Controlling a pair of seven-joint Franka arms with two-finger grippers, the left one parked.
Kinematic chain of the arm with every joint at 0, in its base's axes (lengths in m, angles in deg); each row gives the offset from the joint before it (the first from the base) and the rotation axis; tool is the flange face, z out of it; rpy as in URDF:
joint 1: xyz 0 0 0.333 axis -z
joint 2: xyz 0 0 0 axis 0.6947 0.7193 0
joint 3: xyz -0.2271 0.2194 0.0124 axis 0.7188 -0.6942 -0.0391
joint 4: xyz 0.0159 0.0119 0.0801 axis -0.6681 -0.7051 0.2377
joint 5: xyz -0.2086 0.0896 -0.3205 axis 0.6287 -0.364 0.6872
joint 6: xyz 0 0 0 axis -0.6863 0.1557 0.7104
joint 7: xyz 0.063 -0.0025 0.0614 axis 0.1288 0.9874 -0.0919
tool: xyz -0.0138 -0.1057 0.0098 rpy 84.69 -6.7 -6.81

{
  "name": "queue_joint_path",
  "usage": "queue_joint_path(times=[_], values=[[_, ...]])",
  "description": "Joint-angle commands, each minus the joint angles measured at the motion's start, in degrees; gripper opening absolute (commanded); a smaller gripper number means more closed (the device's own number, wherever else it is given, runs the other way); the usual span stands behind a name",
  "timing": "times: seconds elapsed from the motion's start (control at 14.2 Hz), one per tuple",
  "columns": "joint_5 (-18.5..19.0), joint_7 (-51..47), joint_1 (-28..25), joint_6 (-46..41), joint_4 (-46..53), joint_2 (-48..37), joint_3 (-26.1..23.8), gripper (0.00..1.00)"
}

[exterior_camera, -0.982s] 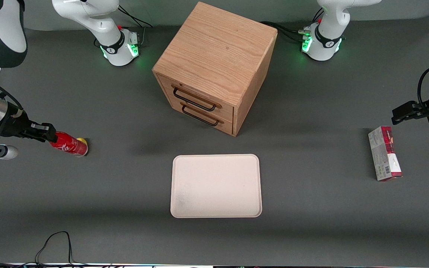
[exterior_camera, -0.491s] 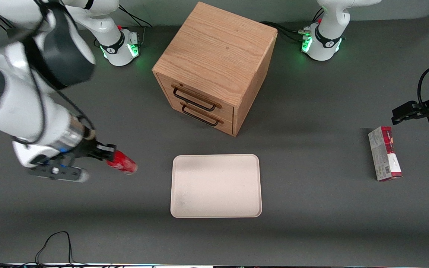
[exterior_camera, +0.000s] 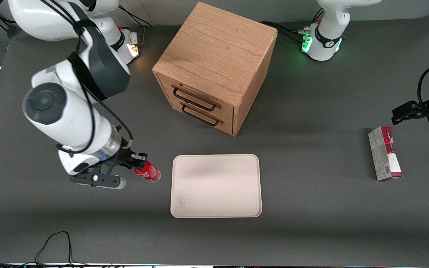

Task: Place coke bottle on tray
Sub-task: 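Lower the bottle onto the tray's edge and stand it upright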

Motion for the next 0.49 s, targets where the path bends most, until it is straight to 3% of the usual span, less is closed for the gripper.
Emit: queue_joint_path(times=[0.0, 0.42], values=[[2.13, -2.35, -1.82, 4.96, 2.65, 5.86, -0.25, 0.0], [3.18, -2.27, -2.88, 11.38, 1.33, 10.61, 1.07, 0.0]])
